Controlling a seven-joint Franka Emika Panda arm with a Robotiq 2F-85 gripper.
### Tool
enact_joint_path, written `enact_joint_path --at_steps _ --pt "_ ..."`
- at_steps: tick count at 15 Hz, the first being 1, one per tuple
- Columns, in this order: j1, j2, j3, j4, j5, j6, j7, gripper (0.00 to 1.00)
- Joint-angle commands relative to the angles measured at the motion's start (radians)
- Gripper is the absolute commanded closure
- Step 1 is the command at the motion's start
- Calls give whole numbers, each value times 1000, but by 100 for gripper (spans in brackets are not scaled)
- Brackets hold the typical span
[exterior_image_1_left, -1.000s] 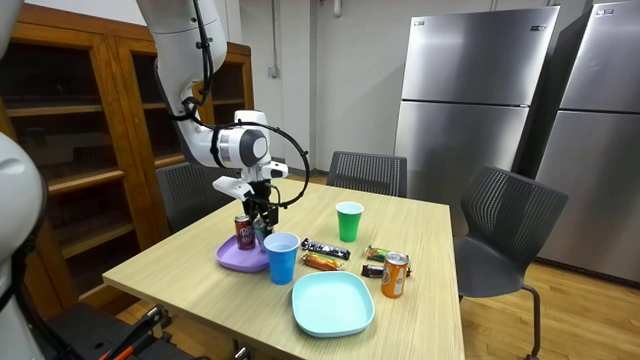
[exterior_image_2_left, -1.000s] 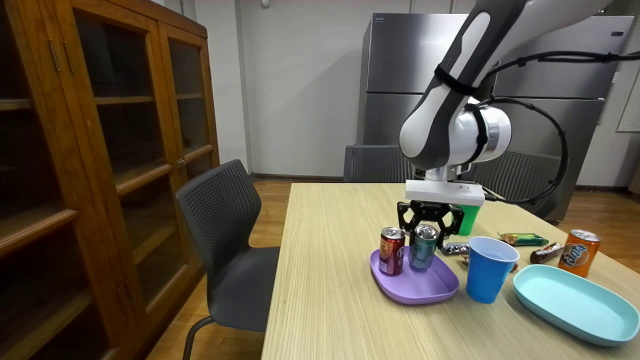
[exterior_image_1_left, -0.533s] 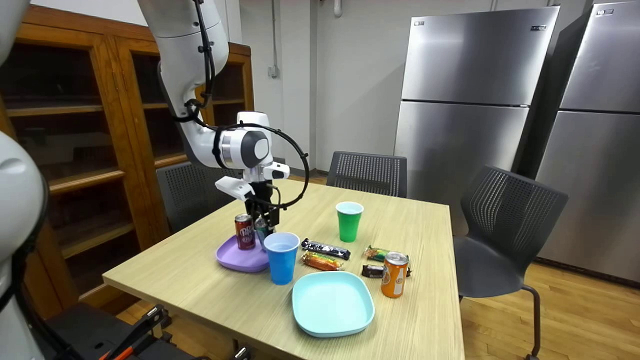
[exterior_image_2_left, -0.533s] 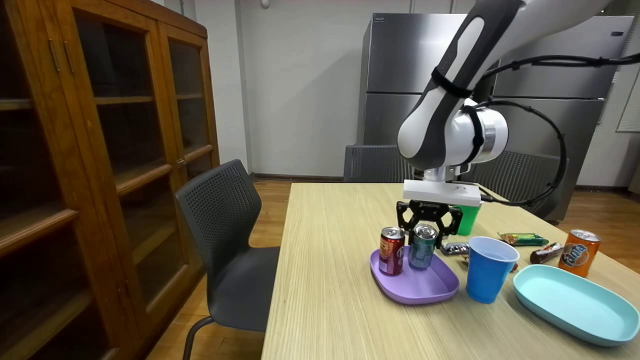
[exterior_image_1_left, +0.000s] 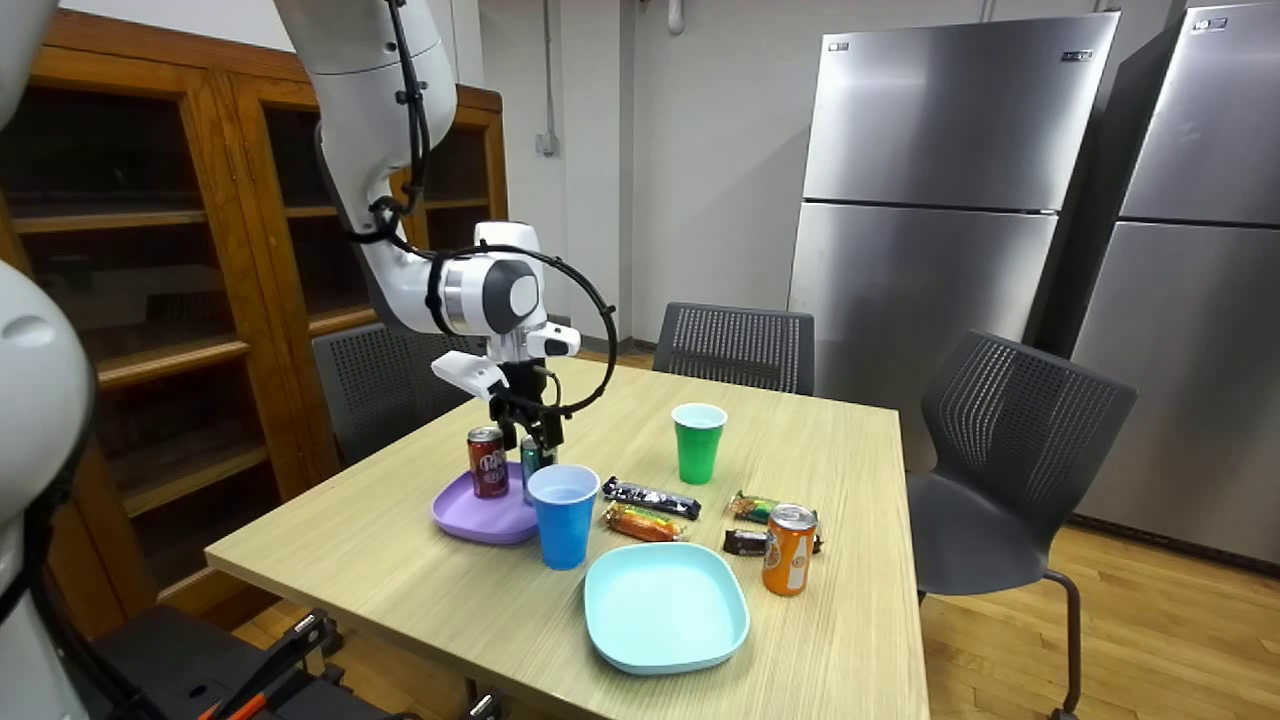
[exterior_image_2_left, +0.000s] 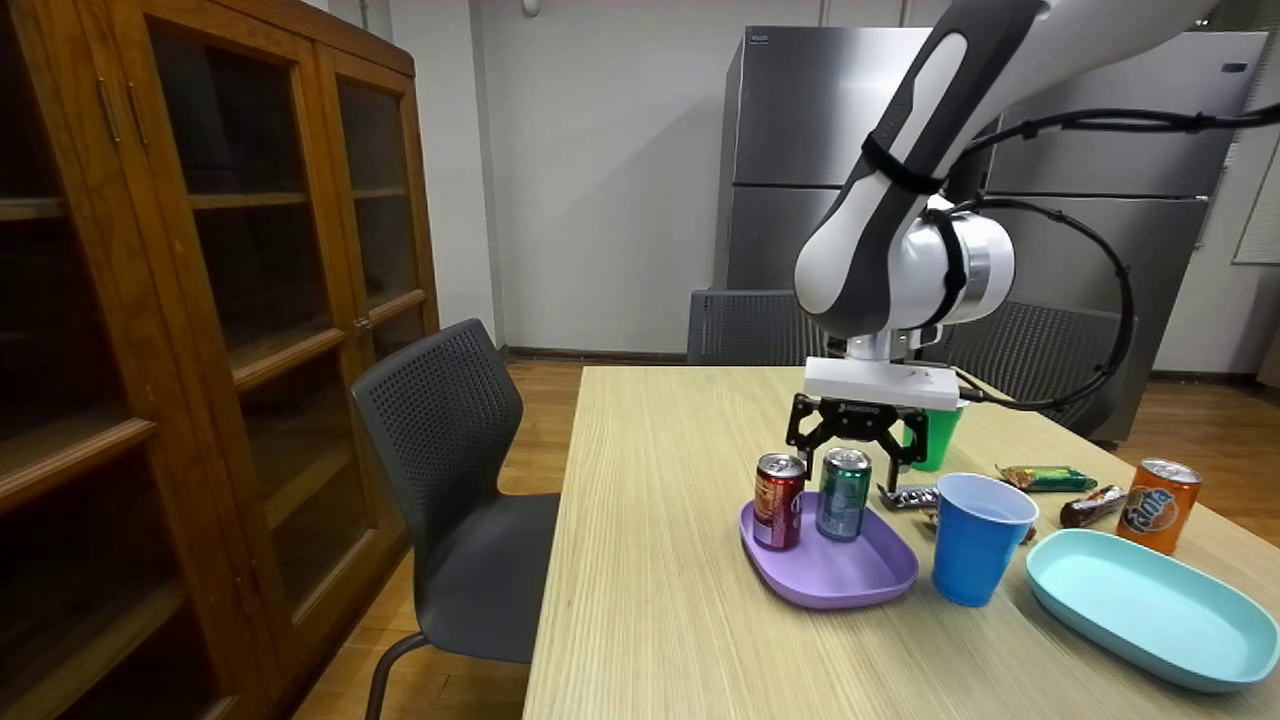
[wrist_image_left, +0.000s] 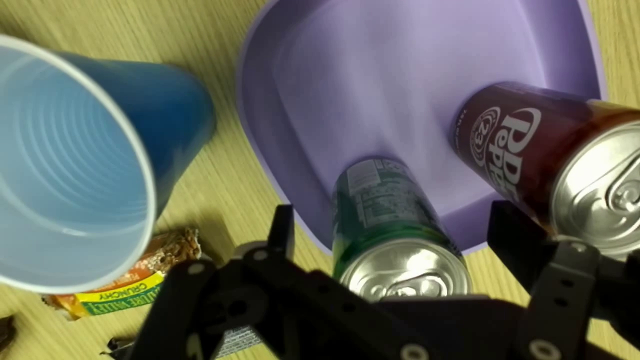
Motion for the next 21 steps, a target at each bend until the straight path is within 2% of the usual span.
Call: enact_joint_path --at_steps 1,10,21 --pt "16 -33 -8 -5 17 -35 17 0" --pt "-8 -205 -14 -93 36 -8 23 0" --pt "-131 -412 -97 -221 24 -10 56 0"
